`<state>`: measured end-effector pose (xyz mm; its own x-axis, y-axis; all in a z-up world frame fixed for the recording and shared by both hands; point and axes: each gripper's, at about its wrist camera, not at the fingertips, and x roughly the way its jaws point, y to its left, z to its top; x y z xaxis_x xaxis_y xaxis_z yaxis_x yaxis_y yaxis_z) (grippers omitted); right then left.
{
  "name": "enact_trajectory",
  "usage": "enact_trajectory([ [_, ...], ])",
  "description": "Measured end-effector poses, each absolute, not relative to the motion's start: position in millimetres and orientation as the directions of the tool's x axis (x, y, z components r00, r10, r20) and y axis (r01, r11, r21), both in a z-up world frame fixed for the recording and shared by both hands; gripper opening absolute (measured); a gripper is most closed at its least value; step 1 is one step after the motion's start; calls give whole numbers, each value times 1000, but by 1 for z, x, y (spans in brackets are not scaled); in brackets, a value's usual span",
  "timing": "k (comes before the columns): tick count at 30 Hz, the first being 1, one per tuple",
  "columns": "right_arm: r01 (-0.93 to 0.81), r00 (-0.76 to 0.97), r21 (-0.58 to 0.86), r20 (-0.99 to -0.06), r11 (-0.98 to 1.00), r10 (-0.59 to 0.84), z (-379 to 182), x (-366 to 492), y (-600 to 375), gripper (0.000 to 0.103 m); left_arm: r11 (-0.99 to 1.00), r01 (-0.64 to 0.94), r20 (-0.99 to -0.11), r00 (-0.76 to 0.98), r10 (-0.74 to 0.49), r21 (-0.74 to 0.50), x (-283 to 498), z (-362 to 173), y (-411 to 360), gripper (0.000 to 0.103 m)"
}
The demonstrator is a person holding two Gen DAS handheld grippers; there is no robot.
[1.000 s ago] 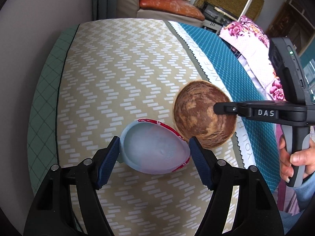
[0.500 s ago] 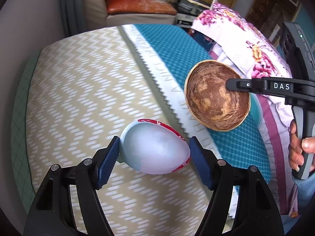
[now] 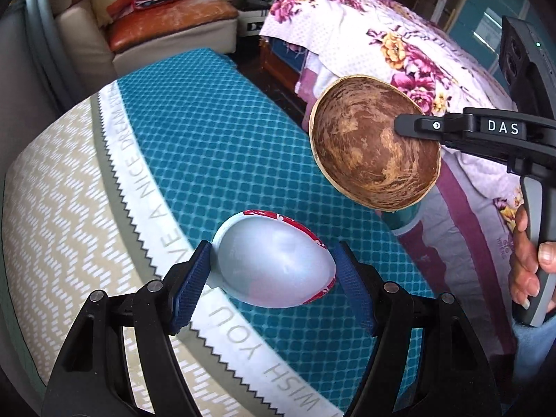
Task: Collect trash
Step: 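Carry the white lid and wooden bowl over the teal bin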
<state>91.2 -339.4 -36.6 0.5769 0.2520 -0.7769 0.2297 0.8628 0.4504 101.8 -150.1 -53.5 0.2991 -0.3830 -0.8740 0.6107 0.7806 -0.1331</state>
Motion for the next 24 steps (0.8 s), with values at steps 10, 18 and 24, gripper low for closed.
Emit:
enact_trajectory([
  [10,350,617,471,-766,810,179,-48,49,-430,7,726,682,-894,266,-360,-90,95,-59,-236,72],
  [18,417,613,456,-780,786,127,-63,28,-476,7,706,705,-914,240,-328,-69,95,-74,-284,72],
  [24,441,598,445,-793,779,114,-76,22,-495,8,698,713,-927,218,-306,-63,97,-91,-311,72],
])
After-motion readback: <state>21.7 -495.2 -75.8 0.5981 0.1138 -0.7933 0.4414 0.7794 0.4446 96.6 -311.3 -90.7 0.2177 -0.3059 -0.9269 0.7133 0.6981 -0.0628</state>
